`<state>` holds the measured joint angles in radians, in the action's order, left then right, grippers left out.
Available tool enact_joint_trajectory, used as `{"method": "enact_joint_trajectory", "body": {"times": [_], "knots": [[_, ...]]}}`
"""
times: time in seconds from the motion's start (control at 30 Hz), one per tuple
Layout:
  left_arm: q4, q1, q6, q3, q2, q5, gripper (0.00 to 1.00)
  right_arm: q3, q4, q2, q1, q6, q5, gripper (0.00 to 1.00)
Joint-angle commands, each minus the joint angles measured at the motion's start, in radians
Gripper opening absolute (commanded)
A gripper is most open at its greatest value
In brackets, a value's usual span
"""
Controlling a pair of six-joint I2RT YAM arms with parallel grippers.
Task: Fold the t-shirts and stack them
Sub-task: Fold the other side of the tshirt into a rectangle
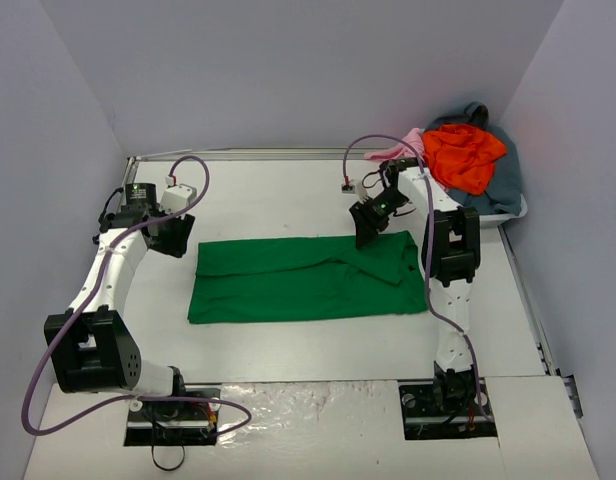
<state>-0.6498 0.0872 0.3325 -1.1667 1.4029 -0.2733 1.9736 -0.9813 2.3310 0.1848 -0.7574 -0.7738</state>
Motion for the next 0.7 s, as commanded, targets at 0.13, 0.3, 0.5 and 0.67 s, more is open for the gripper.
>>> {"method": "enact_joint_trajectory", "body": {"times": [0.13, 0.3, 0.5, 0.67], "knots": [[-0.014, 0.008, -0.003, -0.011, -0.007, -0.017, 0.45, 0.010, -0.049, 0.036, 0.001, -0.005, 0.005, 0.38], [-0.016, 0.008, -0.001, -0.014, -0.004, -0.017, 0.45, 0.002, -0.046, 0.037, 0.002, -0.008, 0.007, 0.35], [-0.017, 0.008, -0.001, -0.014, -0.005, -0.020, 0.45, -0.010, -0.045, 0.027, 0.004, -0.007, 0.004, 0.12], [-0.017, 0.008, -0.001, -0.011, -0.008, -0.024, 0.45, -0.024, -0.042, 0.008, 0.005, -0.005, 0.007, 0.00]]}}
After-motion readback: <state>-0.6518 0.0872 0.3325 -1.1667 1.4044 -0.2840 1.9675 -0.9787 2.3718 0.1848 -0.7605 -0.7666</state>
